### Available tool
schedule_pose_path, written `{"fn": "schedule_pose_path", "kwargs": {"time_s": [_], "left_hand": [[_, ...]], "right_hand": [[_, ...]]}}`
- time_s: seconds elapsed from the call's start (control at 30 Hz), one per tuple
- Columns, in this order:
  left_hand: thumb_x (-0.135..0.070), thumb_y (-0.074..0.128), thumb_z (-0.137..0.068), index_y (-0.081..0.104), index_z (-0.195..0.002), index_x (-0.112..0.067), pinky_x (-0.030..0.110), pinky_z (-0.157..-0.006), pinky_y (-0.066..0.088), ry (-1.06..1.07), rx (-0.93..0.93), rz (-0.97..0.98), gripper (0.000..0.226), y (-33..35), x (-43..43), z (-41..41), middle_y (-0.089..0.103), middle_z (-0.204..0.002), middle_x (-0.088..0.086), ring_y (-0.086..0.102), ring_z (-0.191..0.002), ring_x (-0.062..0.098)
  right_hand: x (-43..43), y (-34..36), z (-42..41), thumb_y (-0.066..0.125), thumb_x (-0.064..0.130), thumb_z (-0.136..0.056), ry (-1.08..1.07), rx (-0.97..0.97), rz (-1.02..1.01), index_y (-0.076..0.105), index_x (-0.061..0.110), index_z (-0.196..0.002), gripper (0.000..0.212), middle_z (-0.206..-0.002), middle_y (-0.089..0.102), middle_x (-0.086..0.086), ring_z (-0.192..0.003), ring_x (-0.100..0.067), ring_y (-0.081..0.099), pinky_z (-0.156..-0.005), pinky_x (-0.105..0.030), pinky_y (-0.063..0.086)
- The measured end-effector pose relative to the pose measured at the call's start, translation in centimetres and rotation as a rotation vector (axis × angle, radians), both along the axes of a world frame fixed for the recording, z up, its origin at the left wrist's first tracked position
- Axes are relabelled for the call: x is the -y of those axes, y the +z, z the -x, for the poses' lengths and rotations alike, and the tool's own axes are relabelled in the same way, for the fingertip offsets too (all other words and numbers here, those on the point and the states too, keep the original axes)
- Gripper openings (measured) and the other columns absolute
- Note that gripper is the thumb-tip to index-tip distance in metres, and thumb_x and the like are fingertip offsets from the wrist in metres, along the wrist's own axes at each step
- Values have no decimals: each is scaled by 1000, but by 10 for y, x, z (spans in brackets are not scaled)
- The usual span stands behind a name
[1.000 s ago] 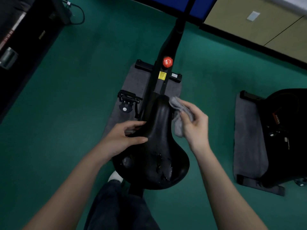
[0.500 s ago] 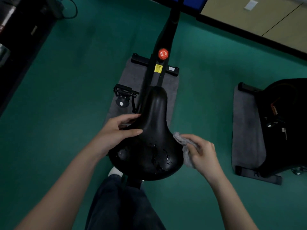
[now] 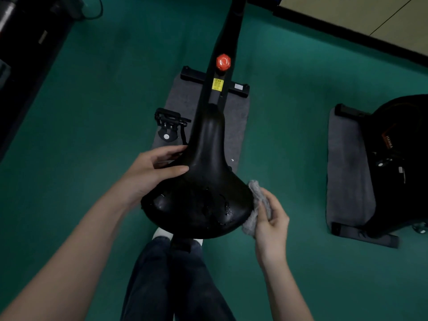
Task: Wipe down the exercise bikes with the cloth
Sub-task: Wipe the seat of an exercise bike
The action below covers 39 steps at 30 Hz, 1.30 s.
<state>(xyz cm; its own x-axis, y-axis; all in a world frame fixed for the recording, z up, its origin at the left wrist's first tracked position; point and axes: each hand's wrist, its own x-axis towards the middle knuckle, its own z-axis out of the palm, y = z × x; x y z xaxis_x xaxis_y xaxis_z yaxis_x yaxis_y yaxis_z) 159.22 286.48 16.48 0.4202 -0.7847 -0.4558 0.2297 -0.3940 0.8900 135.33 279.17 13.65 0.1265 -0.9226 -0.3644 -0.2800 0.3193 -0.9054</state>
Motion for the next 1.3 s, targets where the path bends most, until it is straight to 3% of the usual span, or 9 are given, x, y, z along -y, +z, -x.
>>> {"fn": "schedule_pose_path", "kwargs": {"time_s": [0.07, 0.2, 0.33, 0.47, 0.6, 0.7, 0.83, 1.07, 1.3], "left_hand": [[-8, 73, -70, 66, -115, -23, 7, -86, 45, 0, 12, 6, 47, 1, 0, 0, 69, -112, -10, 62, -106, 1], [-7, 69, -78, 64, -118, -15, 9, -91, 45, 15, 104, 37, 42, 4, -3, 3, 67, -115, -5, 61, -108, 2], [-24, 69, -79, 63, -119, -17, 9, -89, 44, -6, 197, 33, 42, 4, -17, 6, 67, -113, -11, 60, -103, -3], [-54, 70, -72, 59, -118, -35, 8, -97, 37, -137, 347, -6, 51, 0, -43, 5, 60, -123, -20, 53, -114, -7], [-48, 66, -68, 49, -131, -35, -1, -95, 31, -176, 345, -34, 66, 2, -56, 6, 49, -133, -22, 42, -118, -18], [-60, 76, -63, 43, -135, -41, -5, -94, 27, -231, 330, -41, 82, 0, -62, 1, 44, -135, -27, 36, -121, -21], [-52, 77, -59, 36, -142, -37, -5, -95, 23, -321, 329, -26, 93, -2, -66, -6, 39, -143, -23, 33, -128, -13], [-76, 74, -43, 21, -142, -47, 26, -116, 17, -513, 385, 35, 116, -16, -71, -22, 19, -148, -33, 18, -139, -7], [-65, 74, -46, 19, -143, -42, 28, -116, 17, -530, 435, 95, 114, -21, -71, -23, 19, -148, -30, 17, -140, -3]], "right_hand": [[-18, -2, 0, 49, -4, -94, -109, 19, -31, 66, 13, -111, 30, -110, 69, -7, -107, -20, 64, -101, -47, 46], [-58, 11, -1, 54, -2, -92, -238, -53, 115, 65, 26, -108, 34, -111, 69, 0, -106, -14, 65, -97, -43, 49], [-53, 19, -4, 48, -1, -86, -99, -119, 396, 65, 21, -112, 38, -117, 66, 6, -111, -7, 61, -96, -24, 47], [-46, 20, -13, 44, -18, -81, 29, -208, 571, 66, 2, -111, 42, -117, 64, -3, -116, -16, 58, -101, -31, 45], [-69, 29, -22, 40, -22, -79, 192, -209, 684, 67, -2, -108, 44, -116, 64, -7, -120, -21, 55, -104, -38, 43], [-79, 38, -28, 40, -24, -79, 276, -179, 700, 67, -3, -107, 44, -116, 64, -8, -120, -23, 56, -103, -40, 43], [-58, 39, -27, 43, -24, -83, 117, -253, 633, 64, 4, -113, 46, -120, 63, -3, -120, -17, 56, -102, -39, 45], [-112, 32, -58, 36, -9, -86, 63, -360, 715, 65, -1, -112, 40, -120, 62, -5, -123, -19, 52, -107, -40, 40], [-94, 34, -63, 40, -23, -80, -48, -413, 688, 64, 0, -114, 48, -121, 63, -8, -125, -20, 52, -106, -44, 41]]}}
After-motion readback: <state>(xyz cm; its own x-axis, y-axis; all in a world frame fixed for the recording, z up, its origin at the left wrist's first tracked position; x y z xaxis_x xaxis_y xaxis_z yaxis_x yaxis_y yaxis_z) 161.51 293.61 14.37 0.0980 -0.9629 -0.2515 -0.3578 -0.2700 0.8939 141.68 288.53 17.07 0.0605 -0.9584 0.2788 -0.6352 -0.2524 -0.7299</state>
